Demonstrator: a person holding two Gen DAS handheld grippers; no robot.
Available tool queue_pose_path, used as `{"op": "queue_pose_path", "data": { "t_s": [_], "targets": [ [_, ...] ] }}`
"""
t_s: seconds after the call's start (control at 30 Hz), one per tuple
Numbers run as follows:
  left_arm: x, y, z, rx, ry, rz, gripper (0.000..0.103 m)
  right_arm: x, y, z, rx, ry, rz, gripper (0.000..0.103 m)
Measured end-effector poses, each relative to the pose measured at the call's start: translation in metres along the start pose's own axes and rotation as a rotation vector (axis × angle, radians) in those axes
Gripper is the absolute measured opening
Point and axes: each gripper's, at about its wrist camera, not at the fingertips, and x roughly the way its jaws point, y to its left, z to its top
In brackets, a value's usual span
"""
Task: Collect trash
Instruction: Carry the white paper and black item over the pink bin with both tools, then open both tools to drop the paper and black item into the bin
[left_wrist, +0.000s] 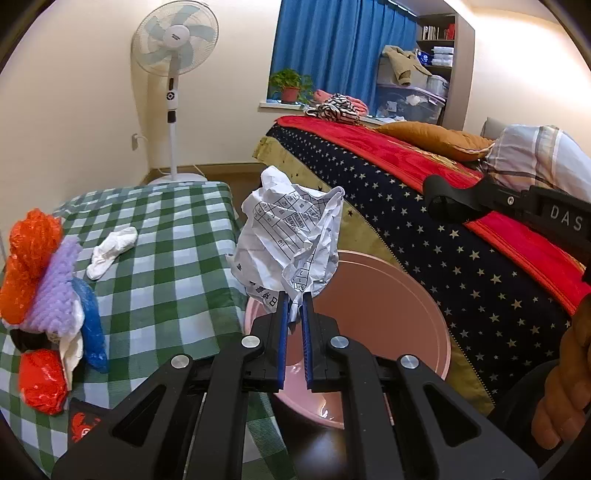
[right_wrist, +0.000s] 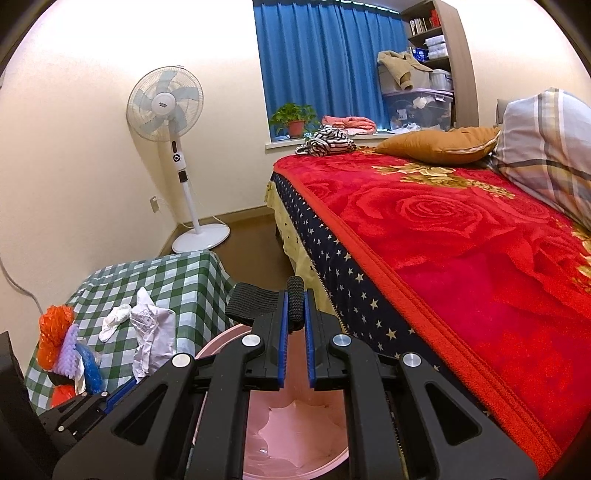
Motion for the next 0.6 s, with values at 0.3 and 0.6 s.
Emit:
{"op": "queue_pose_path", "data": {
  "t_s": [0.3,0.6],
  "targets": [
    [0.006,-0.004,0.002,-0.004,0.035,-0.056,0.013,0.001,-0.001,-0.003,-0.003,0.001,-0.038,0.018],
    [-0.006,0.007,-0.005,-0.035,0.043,-0.014,0.026,0.000,0.000,-0.004,-0.014,0.003,-0.041,0.020]
  ]
}}
